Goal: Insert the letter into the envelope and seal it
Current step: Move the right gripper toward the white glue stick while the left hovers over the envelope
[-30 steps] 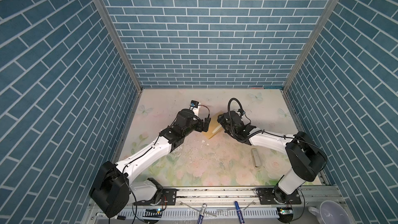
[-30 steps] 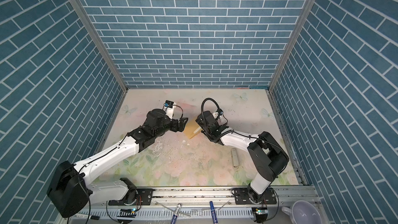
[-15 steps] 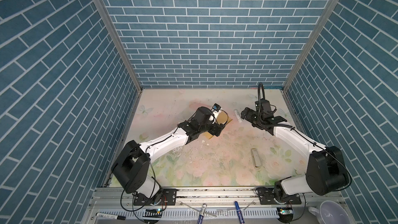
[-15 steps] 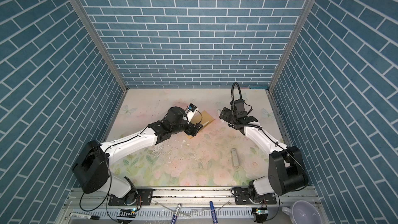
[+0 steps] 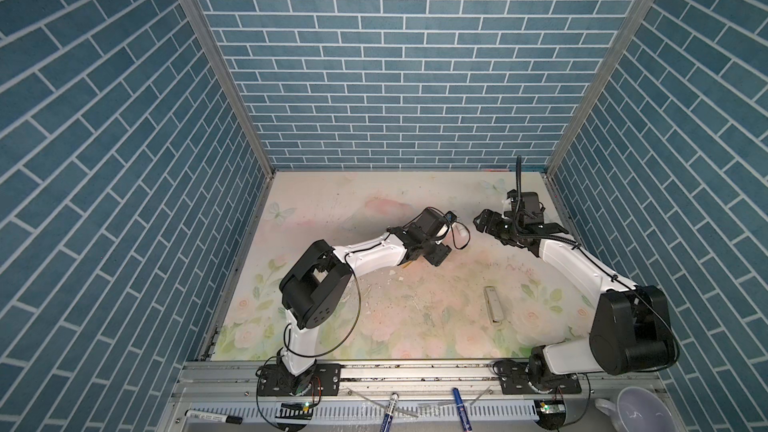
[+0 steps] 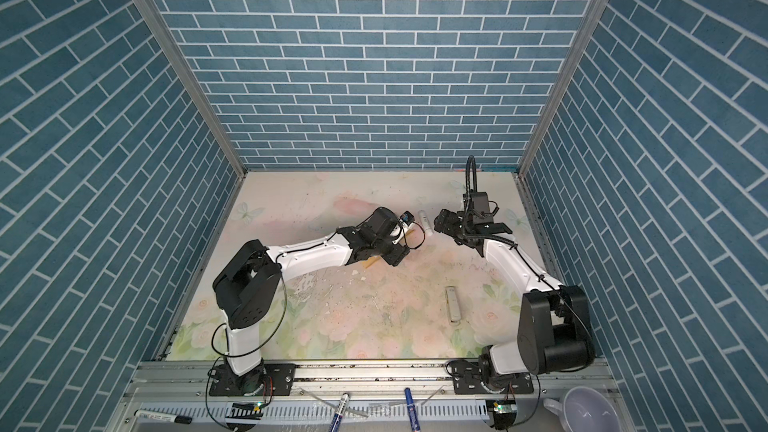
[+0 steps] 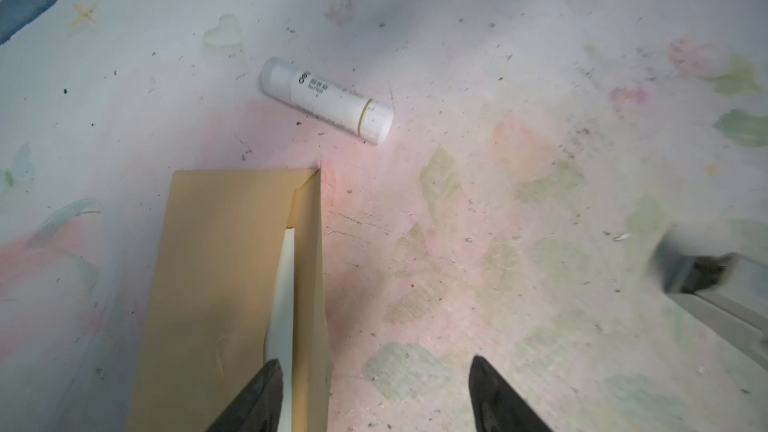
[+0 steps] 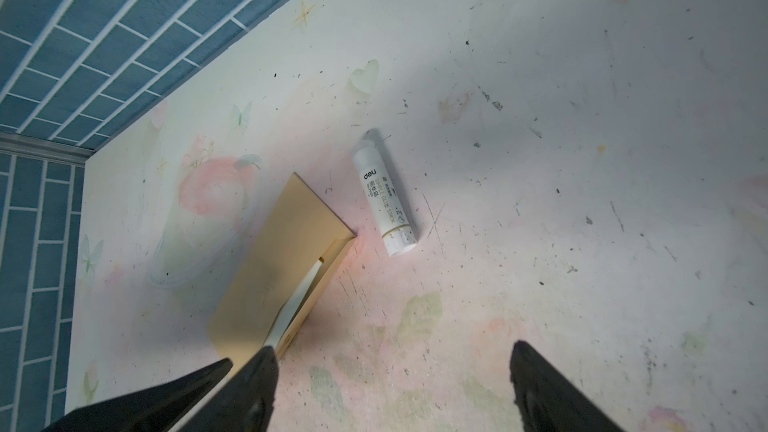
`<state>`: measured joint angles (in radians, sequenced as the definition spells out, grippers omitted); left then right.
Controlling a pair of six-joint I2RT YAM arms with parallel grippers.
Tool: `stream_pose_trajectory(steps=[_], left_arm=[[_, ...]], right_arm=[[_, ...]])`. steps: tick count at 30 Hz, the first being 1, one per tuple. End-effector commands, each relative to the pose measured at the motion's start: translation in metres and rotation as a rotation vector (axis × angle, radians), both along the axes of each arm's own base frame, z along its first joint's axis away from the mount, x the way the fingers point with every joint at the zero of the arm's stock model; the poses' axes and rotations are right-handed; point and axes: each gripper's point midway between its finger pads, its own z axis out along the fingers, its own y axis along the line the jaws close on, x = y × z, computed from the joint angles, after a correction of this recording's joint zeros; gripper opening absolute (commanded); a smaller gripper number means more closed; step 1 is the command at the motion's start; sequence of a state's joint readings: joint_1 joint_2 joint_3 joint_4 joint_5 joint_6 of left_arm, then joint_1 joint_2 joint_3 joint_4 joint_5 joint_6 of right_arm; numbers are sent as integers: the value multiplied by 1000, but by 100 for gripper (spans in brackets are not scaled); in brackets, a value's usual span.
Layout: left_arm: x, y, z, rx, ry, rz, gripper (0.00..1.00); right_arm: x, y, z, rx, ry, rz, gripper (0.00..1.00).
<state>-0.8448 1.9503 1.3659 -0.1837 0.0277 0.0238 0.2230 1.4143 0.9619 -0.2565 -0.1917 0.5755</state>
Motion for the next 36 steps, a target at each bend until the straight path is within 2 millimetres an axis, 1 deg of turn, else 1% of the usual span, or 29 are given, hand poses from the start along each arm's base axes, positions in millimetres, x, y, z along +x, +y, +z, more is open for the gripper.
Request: stream_pose_trajectory(steps=[1, 4, 7, 11, 15, 18, 20, 23, 25, 29, 31, 36], left_arm=[[9, 4, -9, 68, -15, 16, 68], [13, 5, -20, 99, -19, 27, 64], [19, 6, -30, 126, -27, 36, 57], [24, 7, -38, 158, -43, 39, 42], [25, 9, -38, 193, -70, 4, 23], [23, 12, -33, 225, -100, -52, 11], [19, 16, -29, 253, -127, -96, 8], [13, 23, -19, 283, -191, -177, 6], [9, 29, -10, 299, -242, -218, 2], [-7, 38, 5, 298, -330, -314, 1], [-15, 41, 7, 294, -361, -358, 1], [-39, 47, 0, 273, -395, -462, 1]], right_arm=[[-5, 1, 1, 15, -29, 18, 86], [-6, 1, 1, 18, -32, 21, 85], [-6, 3, 0, 34, -36, 29, 84], [-7, 6, -1, 50, -32, 39, 83], [-9, 8, -3, 55, -21, 51, 82], [-10, 8, -3, 44, -18, 58, 82], [-9, 7, -2, 31, -20, 66, 82], [-9, 6, 1, 14, -23, 78, 82], [-9, 6, 3, 5, -23, 86, 82], [-8, 6, 4, -4, -14, 105, 82], [-7, 6, 4, -14, -6, 115, 82], [-5, 9, 4, -35, 26, 159, 82]])
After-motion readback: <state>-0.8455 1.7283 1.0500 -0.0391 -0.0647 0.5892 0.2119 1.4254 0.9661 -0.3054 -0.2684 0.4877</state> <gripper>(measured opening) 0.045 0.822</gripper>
